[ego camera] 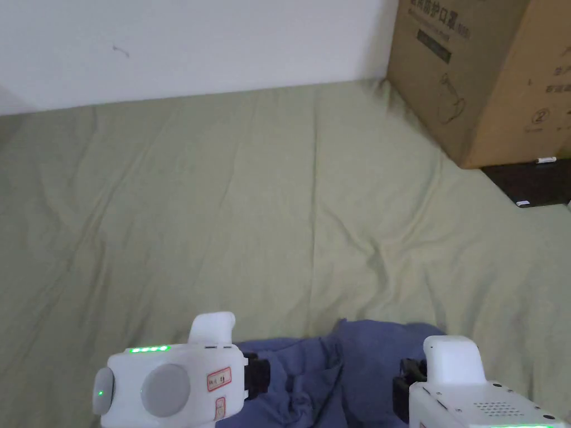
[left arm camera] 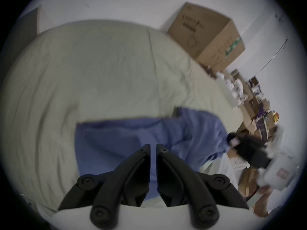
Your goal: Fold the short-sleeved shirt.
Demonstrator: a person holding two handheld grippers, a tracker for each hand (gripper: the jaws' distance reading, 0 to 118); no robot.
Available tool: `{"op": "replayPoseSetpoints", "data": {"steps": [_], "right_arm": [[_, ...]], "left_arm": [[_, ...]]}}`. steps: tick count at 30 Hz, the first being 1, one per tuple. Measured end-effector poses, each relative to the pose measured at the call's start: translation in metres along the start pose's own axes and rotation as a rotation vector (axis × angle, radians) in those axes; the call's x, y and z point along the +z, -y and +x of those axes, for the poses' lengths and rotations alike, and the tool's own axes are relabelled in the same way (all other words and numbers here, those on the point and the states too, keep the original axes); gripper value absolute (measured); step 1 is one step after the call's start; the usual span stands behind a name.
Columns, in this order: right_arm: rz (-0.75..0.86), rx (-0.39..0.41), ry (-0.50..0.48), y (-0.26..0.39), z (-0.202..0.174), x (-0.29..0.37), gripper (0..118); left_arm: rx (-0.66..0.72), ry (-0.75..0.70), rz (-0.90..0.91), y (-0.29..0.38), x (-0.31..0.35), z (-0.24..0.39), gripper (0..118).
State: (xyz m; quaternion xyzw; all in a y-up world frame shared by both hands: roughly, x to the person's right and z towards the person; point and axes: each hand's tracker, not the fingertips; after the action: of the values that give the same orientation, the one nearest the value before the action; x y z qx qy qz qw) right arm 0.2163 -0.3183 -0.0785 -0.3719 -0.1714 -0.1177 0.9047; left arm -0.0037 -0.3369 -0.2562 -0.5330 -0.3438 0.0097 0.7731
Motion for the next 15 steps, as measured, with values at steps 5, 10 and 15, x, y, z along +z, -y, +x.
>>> {"op": "replayPoseSetpoints", "data": {"steps": [5, 10, 15], "right_arm": [[0.009, -0.001, -0.002, 0.000, 0.000, 0.005, 2], [0.020, -0.005, 0.006, -0.005, 0.003, 0.011, 2], [0.019, -0.003, 0.026, -0.009, 0.006, 0.014, 2]], "left_arm": [[-0.040, 0.074, -0.139, 0.022, -0.042, 0.030, 6], [-0.118, 0.193, -0.132, 0.011, -0.037, 0.062, 6], [-0.104, 0.279, -0.020, 0.001, -0.004, 0.047, 6]]}}
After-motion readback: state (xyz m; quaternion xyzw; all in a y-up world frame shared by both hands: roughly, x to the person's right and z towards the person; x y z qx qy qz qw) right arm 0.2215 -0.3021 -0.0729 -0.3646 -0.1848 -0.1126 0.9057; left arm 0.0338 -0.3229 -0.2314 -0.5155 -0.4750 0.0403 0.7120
